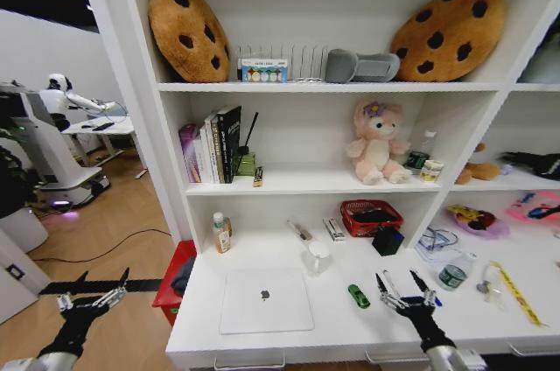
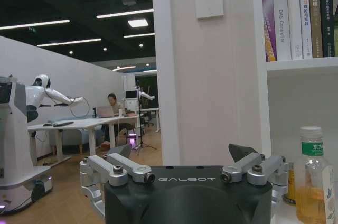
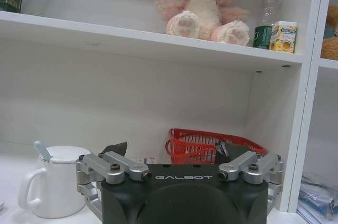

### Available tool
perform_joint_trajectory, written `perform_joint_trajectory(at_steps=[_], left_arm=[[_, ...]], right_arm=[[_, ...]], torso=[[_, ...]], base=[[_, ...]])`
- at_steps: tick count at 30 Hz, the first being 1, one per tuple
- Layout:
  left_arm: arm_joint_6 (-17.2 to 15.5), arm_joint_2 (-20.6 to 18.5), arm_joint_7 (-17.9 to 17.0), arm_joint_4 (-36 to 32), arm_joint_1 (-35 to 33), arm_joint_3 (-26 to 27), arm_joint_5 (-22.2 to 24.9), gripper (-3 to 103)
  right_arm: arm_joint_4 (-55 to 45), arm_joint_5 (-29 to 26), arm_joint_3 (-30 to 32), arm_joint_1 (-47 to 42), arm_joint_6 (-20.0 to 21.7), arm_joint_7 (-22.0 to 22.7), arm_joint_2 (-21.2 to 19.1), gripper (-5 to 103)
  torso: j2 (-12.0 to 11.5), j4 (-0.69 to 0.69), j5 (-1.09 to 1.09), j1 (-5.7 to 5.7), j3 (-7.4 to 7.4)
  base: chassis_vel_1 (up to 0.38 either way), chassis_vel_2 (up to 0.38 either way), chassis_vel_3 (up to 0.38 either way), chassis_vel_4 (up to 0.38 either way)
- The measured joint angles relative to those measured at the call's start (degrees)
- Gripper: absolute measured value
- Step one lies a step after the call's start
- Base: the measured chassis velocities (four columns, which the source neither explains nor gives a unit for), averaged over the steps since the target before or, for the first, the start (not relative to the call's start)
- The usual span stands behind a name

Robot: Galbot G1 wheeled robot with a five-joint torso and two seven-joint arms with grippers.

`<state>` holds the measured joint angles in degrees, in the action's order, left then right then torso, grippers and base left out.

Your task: Organize the objects on the table.

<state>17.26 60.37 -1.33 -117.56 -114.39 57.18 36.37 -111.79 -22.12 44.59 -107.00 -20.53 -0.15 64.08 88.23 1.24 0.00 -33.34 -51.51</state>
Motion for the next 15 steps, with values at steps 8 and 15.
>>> perform_joint_trajectory(at_steps=[8, 15], left_arm=[[-0.04, -0.03, -0.01, 0.00, -0.03, 0.00, -0.04, 100], [-0.04, -0.04, -0.01, 0.00, -0.05, 0.00, -0.08, 100]], right_arm=[[-0.14, -0.21, -0.16, 0.01, 0.14, 0.00, 0.32, 100], [-0.25, -0.20, -0.14, -0.20, 0.00, -0.14, 0.37, 100]], torso=[[0.00, 0.00, 0.00, 0.00, 0.00], [0.00, 0.00, -0.01, 0.00, 0.00]], base=[[0.000, 0.000, 0.000, 0.000], [-0.015, -0.013, 0.020, 0.017]])
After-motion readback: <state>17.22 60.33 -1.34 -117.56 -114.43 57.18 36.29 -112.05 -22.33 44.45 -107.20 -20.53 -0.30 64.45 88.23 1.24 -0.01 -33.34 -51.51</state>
